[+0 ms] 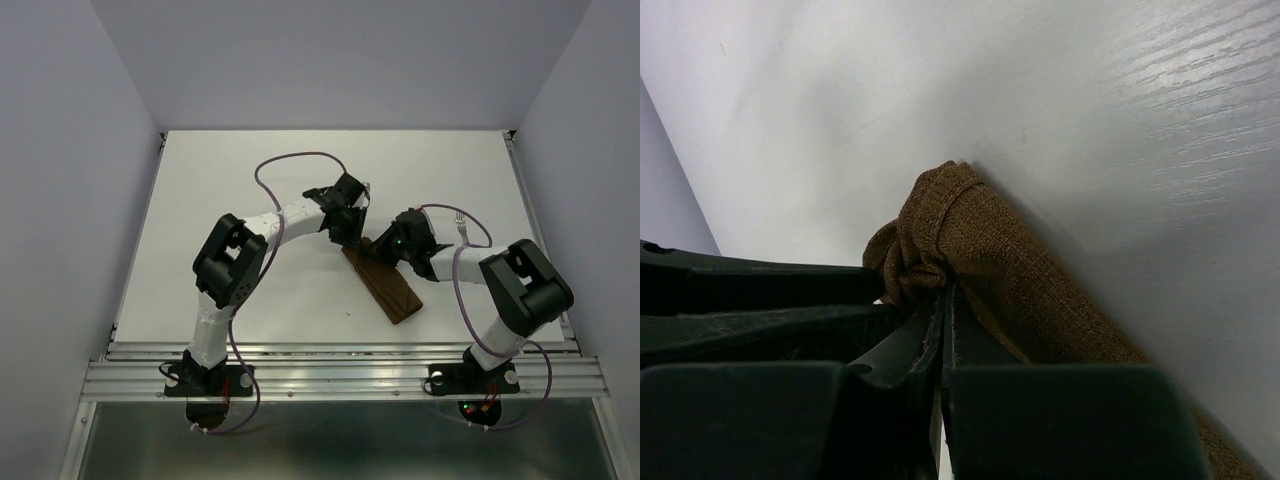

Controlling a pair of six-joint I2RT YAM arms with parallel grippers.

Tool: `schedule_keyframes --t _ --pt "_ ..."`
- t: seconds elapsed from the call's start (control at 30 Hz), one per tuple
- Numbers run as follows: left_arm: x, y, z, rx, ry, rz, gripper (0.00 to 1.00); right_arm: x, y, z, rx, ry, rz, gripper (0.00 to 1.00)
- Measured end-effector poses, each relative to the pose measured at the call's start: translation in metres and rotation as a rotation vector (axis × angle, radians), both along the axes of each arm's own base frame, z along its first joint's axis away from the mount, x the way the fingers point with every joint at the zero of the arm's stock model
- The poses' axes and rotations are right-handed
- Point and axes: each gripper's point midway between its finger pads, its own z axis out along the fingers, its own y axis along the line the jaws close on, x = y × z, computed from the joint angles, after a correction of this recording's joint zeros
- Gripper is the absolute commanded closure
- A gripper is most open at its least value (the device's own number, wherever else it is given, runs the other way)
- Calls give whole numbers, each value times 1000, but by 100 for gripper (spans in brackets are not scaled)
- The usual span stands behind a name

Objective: Fold the napkin into a case and place the utensils inside
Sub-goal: Stuff the top corner of the smaller-rectangle-folded napkin into the folded napkin.

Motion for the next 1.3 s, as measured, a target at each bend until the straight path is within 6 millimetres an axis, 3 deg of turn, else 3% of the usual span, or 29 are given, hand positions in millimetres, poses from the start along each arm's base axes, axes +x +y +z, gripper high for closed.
schedule_keyframes --t 0.37,0.8,1.0,1.3 --pt "3 -1 1 38 -26 -8 67 0 1 0 8 0 3 99" --pt "-4 -6 -11 72 -17 -37 65 -2 1 -4 4 13 6 99" --pt "-2 -5 -10 90 -29 -38 100 -1 2 -4 6 10 6 99" --pt "-3 -7 -7 79 -14 -53 100 1 7 3 34 -15 25 99"
